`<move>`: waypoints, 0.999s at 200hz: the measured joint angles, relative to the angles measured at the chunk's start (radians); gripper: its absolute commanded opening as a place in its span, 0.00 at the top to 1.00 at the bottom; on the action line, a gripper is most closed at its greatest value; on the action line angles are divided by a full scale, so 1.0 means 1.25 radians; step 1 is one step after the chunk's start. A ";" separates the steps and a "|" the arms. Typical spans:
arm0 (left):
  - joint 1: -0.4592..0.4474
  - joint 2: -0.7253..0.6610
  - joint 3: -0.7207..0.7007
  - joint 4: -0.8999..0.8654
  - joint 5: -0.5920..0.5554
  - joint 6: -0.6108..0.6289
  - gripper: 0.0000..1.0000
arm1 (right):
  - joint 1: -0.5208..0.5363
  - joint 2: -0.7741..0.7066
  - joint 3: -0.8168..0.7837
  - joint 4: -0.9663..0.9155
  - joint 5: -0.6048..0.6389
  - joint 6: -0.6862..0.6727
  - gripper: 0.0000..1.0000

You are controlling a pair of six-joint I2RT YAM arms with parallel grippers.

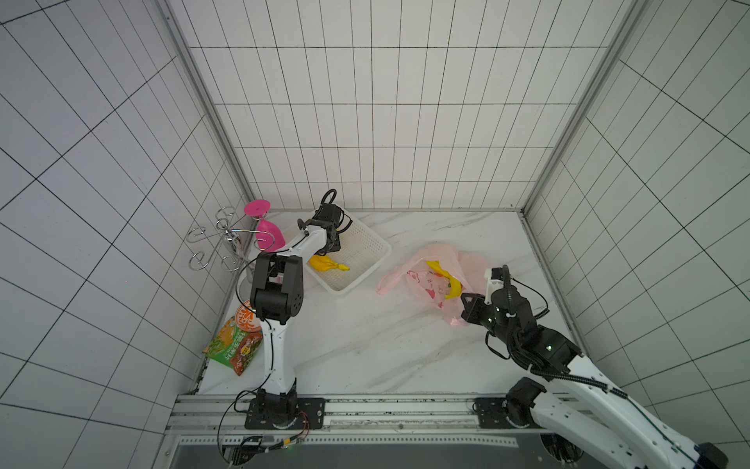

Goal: Place the banana into a plastic bag & tie a knot
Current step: Pick up the banana from the basket.

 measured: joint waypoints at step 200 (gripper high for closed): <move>-0.105 -0.502 -0.291 0.114 0.150 -0.076 0.73 | 0.000 0.010 0.000 -0.011 0.010 -0.007 1.00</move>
